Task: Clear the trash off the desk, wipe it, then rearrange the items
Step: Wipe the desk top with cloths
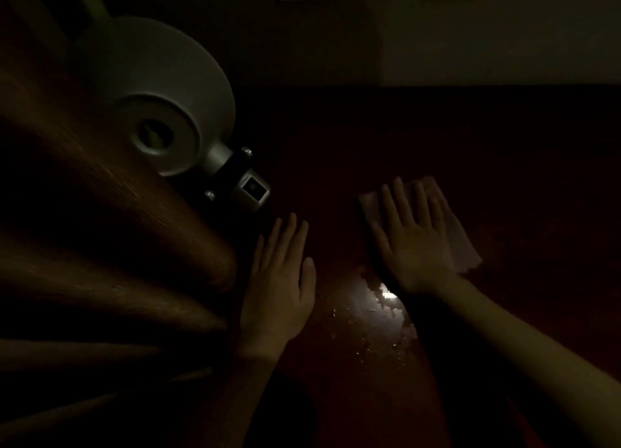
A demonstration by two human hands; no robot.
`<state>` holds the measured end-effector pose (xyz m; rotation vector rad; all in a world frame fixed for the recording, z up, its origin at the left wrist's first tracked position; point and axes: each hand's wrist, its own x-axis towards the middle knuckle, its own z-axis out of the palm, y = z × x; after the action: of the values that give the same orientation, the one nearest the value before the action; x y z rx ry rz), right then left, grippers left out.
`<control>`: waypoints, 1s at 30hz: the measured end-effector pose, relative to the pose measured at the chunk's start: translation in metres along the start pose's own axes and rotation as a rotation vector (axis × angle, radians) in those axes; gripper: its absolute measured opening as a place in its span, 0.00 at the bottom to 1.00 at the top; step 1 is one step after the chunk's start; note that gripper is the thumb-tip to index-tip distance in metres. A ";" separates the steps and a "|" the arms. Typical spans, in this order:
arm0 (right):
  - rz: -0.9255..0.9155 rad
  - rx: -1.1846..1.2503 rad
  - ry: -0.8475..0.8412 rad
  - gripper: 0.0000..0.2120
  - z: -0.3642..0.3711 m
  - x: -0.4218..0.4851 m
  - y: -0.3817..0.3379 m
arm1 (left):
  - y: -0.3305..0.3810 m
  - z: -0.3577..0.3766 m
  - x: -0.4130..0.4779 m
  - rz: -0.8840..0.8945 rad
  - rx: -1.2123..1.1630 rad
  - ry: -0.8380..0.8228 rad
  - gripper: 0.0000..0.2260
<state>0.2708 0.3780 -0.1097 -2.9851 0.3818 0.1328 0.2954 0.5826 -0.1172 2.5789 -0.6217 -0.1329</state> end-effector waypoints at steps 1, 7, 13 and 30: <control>0.023 0.010 -0.009 0.32 0.002 0.014 -0.012 | -0.001 0.000 0.001 0.007 -0.006 -0.005 0.27; -0.295 -0.070 0.001 0.29 0.010 -0.056 -0.032 | -0.007 0.000 0.002 0.036 -0.094 0.015 0.26; -0.160 -0.080 -0.013 0.29 0.002 -0.076 -0.001 | -0.006 -0.001 0.009 0.066 -0.158 0.036 0.27; -0.096 -0.037 0.058 0.28 0.027 -0.162 -0.028 | -0.016 -0.005 -0.037 0.155 -0.106 0.135 0.24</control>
<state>0.1198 0.4482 -0.1162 -3.0421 0.2437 0.0443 0.2698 0.6141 -0.1217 2.4043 -0.7405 0.0579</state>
